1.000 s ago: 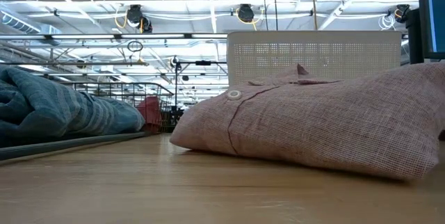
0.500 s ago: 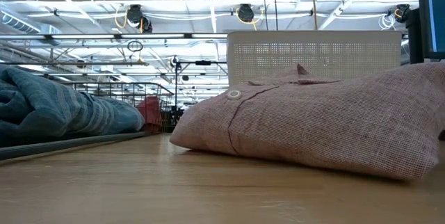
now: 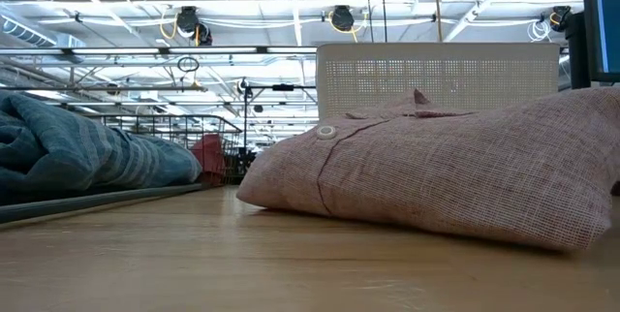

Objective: Pick & Place Cloths
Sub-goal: Put the black shorts into the black wire basket

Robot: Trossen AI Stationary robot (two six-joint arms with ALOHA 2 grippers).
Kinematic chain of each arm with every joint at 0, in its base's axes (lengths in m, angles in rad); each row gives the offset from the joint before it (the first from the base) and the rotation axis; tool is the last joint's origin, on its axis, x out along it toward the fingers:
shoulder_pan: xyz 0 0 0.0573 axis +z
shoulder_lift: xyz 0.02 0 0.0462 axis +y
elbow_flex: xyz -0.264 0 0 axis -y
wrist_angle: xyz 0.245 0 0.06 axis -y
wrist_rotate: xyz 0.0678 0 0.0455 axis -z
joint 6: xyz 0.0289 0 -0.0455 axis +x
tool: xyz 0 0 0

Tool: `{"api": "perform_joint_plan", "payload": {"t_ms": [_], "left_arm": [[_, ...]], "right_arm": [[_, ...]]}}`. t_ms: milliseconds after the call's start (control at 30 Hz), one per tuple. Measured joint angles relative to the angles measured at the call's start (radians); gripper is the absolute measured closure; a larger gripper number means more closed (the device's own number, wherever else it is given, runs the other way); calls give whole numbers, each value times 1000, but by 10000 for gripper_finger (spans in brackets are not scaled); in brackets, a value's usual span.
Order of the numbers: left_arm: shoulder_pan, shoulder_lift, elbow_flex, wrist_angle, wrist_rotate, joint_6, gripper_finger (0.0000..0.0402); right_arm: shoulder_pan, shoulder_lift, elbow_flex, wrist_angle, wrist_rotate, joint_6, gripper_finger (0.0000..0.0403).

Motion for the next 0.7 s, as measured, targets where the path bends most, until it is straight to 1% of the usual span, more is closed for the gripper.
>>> {"api": "perform_joint_plan", "payload": {"t_ms": [100, 267, 367, 500, 567, 700], "left_arm": [[11, 0, 0, -28, -13, -1, 176], [20, 0, 0, -12, -15, -15, 168], [19, 0, 0, 64, -5, -18, 165], [3, 0, 0, 219, -3, 0, 165], [-2, -1, 0, 256, -31, 23, 165], [-3, -2, 0, 248, -111, 49, 165]], "right_arm": [[7, 0, 0, 0, 0, 0, 403], [12, 0, 0, -3, 0, -4, 403], [12, 0, 0, -21, 4, -5, 403], [12, 0, 0, -71, 82, -9, 403], [12, 0, 0, -101, 107, -9, 403], [0, 13, 1, -125, 143, -9, 403]]}}
